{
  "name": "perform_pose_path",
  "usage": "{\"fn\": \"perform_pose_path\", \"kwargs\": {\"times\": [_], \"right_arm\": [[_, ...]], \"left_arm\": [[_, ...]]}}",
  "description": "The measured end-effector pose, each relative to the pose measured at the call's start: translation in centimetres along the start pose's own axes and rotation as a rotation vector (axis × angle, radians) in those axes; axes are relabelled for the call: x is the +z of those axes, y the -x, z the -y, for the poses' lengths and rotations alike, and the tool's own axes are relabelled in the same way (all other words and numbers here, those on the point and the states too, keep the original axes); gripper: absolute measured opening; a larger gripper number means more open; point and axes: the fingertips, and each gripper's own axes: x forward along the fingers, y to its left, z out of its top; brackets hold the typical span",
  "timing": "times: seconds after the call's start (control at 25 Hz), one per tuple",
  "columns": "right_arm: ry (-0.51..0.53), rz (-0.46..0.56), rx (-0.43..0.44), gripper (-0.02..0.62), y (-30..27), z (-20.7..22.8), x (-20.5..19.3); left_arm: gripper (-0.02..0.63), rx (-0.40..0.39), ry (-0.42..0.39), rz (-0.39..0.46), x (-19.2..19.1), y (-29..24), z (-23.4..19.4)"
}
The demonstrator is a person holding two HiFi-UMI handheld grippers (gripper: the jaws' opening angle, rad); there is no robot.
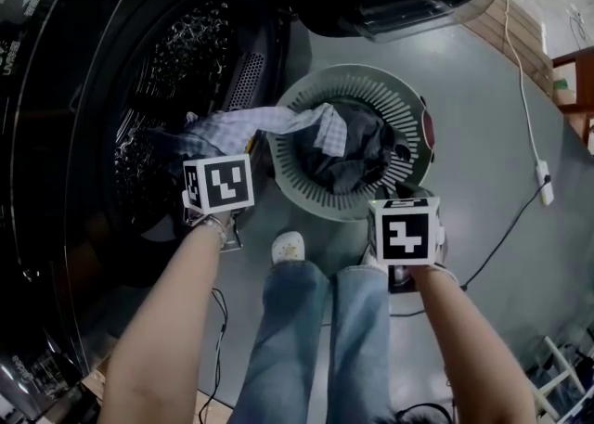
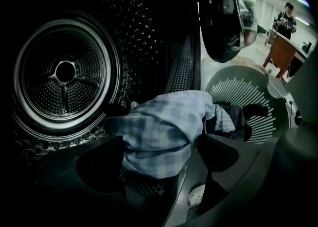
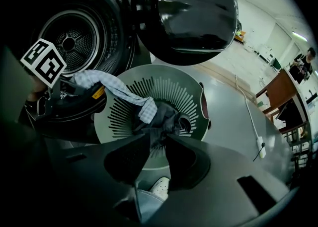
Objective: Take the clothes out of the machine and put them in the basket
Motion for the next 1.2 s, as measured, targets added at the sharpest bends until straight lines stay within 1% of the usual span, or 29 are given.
{"fn": "perform_pose_path", "kwargs": {"times": [0.08, 0.16, 0.2, 0.24, 0.28, 0.32, 0.36, 0.44, 0.52, 0.76, 0.84, 0.92, 1.0, 1.16, 1.2], "right_arm": [[0.01, 0.008, -0.009, 0.1, 0.0, 0.4, 0.2], [-0.003, -0.002, -0.011, 0.097, 0.0, 0.7, -0.2], [-0.008, -0.011, -0.014, 0.095, 0.0, 0.8, -0.5], [-0.009, -0.018, -0.017, 0.094, -0.1, 0.9, -0.6], [-0.004, -0.02, -0.019, 0.092, -0.1, 1.0, -0.7], [0.005, -0.017, -0.021, 0.091, -0.1, 1.1, -0.6], [0.014, -0.012, -0.025, 0.088, -0.1, 1.2, -0.5], [0.011, -0.017, -0.028, 0.084, 0.1, 1.4, -0.7], [-0.009, -0.027, -0.02, 0.081, 0.4, 1.4, -1.3], [0.002, 0.024, -0.029, 0.072, 2.6, 2.1, 0.3], [-0.008, 0.033, -0.03, 0.071, 3.2, 2.6, 0.7], [-0.016, 0.048, -0.037, 0.069, 3.8, 3.3, 1.2], [-0.038, 0.046, -0.039, 0.067, 4.2, 3.8, 1.1], [-0.037, 0.07, -0.052, 0.066, 5.3, 4.9, 1.6], [-0.043, 0.066, -0.051, 0.066, 5.5, 5.1, 1.5]], "left_arm": [[0.482, -0.006, -0.018, -0.023, -0.4, -0.4, 0.3], [0.473, 0.008, -0.066, -0.051, -0.9, -0.9, 0.4], [0.415, 0.04, -0.097, -0.063, -1.1, -1.0, 0.1], [0.248, 0.089, -0.124, -0.063, -1.1, -0.9, -0.5], [0.05, 0.133, -0.139, -0.049, -0.9, -0.6, -1.0], [0.046, 0.152, -0.137, -0.028, -0.6, -0.2, -1.3], [0.043, 0.15, -0.121, -0.004, -0.1, 0.2, -1.3], [0.041, 0.131, -0.089, 0.045, 0.8, 1.1, -1.0], [0.04, 0.114, -0.08, 0.085, 1.5, 2.2, -0.5], [0.04, 0.014, -0.001, 0.167, 4.0, 5.5, 1.7], [0.04, -0.021, 0.012, 0.203, 5.2, 6.7, 2.8], [0.04, -0.079, 0.023, 0.246, 6.6, 7.9, 4.3], [0.04, -0.165, 0.04, 0.288, 7.8, 9.2, 6.2], [0.038, -0.291, 0.015, 0.356, 10.1, 11.9, 9.5], [0.038, -0.323, 0.02, 0.367, 10.5, 12.6, 10.3]]}}
